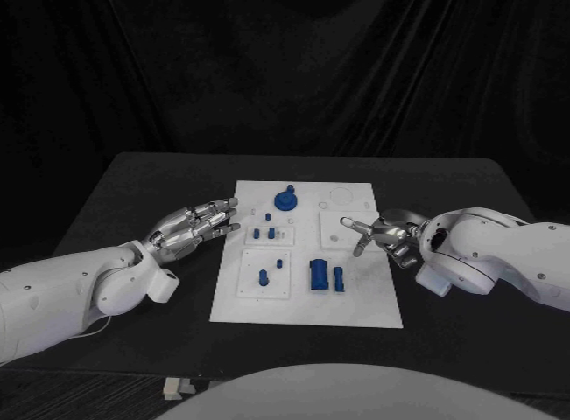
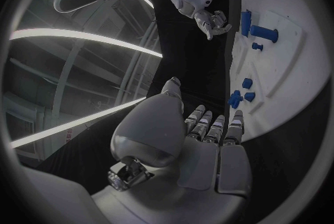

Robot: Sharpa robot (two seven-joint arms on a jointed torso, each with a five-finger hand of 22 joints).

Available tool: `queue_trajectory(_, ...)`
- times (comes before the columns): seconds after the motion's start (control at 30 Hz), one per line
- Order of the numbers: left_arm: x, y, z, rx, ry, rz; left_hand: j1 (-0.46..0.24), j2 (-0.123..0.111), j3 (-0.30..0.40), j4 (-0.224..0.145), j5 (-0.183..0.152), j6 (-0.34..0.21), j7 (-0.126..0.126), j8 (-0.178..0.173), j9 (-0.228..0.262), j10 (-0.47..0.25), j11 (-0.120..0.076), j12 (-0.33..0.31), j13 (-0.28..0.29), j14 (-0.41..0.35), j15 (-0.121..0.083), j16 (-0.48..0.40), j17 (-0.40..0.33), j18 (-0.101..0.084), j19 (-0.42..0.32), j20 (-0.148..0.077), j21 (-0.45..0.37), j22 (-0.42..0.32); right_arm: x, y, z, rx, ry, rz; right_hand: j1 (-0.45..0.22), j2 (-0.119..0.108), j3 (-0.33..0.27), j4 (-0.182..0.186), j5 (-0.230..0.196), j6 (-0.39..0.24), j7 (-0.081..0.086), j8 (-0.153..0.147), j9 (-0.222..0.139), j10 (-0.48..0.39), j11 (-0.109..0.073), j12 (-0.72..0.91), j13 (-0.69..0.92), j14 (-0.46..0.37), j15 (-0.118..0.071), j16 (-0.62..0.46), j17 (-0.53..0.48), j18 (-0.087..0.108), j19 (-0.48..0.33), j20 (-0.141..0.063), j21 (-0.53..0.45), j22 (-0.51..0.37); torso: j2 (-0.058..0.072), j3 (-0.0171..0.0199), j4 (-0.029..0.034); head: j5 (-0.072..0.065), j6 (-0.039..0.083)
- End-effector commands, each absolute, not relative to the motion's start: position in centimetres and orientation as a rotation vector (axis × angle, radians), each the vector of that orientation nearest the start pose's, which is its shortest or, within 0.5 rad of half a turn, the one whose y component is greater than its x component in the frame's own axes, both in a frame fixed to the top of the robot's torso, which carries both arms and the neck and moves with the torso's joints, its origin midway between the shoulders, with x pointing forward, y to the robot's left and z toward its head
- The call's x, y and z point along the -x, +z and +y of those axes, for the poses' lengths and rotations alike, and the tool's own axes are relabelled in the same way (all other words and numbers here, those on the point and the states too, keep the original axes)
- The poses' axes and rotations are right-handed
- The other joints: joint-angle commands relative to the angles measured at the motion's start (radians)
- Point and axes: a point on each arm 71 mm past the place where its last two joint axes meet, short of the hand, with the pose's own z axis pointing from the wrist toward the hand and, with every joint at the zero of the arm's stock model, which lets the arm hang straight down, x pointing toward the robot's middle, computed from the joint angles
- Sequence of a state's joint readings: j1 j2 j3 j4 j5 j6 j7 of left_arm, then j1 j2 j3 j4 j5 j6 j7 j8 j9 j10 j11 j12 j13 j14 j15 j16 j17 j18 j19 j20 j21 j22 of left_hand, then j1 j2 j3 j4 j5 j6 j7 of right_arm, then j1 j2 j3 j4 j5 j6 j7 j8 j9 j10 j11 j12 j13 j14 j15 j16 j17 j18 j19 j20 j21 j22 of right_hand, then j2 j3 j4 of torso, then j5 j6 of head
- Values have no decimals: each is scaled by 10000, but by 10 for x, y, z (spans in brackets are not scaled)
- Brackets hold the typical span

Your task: Assemble the parts on the task board

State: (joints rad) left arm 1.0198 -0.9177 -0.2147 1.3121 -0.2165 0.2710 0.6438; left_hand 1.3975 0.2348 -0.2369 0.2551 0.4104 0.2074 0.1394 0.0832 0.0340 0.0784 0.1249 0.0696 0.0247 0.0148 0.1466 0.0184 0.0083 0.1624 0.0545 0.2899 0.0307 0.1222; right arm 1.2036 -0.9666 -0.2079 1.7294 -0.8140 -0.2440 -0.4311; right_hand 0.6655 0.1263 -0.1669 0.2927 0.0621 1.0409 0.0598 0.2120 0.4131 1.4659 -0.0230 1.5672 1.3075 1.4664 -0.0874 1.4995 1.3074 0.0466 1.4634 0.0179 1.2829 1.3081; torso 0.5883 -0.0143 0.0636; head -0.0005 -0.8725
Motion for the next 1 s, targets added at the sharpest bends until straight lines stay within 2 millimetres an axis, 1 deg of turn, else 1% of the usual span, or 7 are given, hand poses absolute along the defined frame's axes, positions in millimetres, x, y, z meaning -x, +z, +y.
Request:
queue_trajectory(0.03,-427,-309,283,9531,-18241,16935,14,36,-8,5,-4,87,-17,71,15,104,12,62,15,49,17,31,12,161,47,6,54,18,-414,-254,-221,-6617,7186,21915,-49,191,-405,3,-115,-237,103,-305,-318,1049,156,36,2633,672,140,53,367,119,356,126,80,1834,-4,1,3,-1,-2)
queue_trajectory(0.07,-427,-309,283,9526,-18247,16928,14,36,-8,5,-4,87,-17,71,15,104,12,62,15,49,17,31,12,161,47,6,54,18,-414,-256,-220,-6630,7272,21979,-51,195,-417,3,-115,-243,107,-314,-328,1049,158,36,2633,672,142,54,368,119,355,129,79,1834,-4,-1,2,5,-2)
queue_trajectory(0.2,-427,-309,283,9515,-18258,16907,13,38,-9,10,-5,99,-11,76,16,108,15,66,16,54,15,36,14,162,53,6,57,26,-411,-262,-217,-6557,7515,22335,-145,307,-991,-5,-140,-664,297,-772,-792,1049,331,36,2633,673,279,77,398,96,366,245,162,1854,3,1,-7,31,-2)
queue_trajectory(0.27,-427,-309,283,9516,-18258,16904,13,38,-9,10,-5,99,-11,76,16,108,15,66,16,54,15,36,14,162,53,6,57,26,-410,-265,-215,-6504,7561,22488,-118,335,-1133,-6,-139,-733,343,-867,-911,1049,367,36,2633,674,319,84,409,94,367,271,177,1858,4,2,-6,39,-2)
queue_trajectory(0.47,-427,-309,284,9519,-18251,16891,13,38,-9,10,-5,99,-11,76,16,108,15,66,16,54,15,36,14,162,53,6,57,26,-407,-271,-211,-5959,7438,22914,-17,450,-1551,-9,-143,-958,395,-1149,-1279,1049,399,36,2633,673,351,102,426,94,367,330,216,1864,20,2,3,36,-2)
queue_trajectory(0.63,-427,-309,284,9519,-18270,16890,12,42,-9,16,-5,91,-9,73,14,106,18,65,14,56,14,38,15,163,54,5,58,22,-404,-274,-209,-5295,7211,23155,36,503,-1774,-11,-140,-1033,381,-1262,-1459,1049,362,36,2633,676,315,115,449,91,379,326,274,1878,13,1,9,26,-2)
queue_trajectory(1.0,-427,-310,286,9553,-18222,16934,11,40,-10,18,-5,76,-7,67,11,103,22,63,13,56,14,37,14,163,53,5,58,18,-399,-283,-206,-4971,7085,23498,144,574,-1892,-25,-134,-1022,368,-1303,-1574,1049,363,36,2633,672,304,113,427,91,381,320,292,1881,5,-1,4,56,-2)
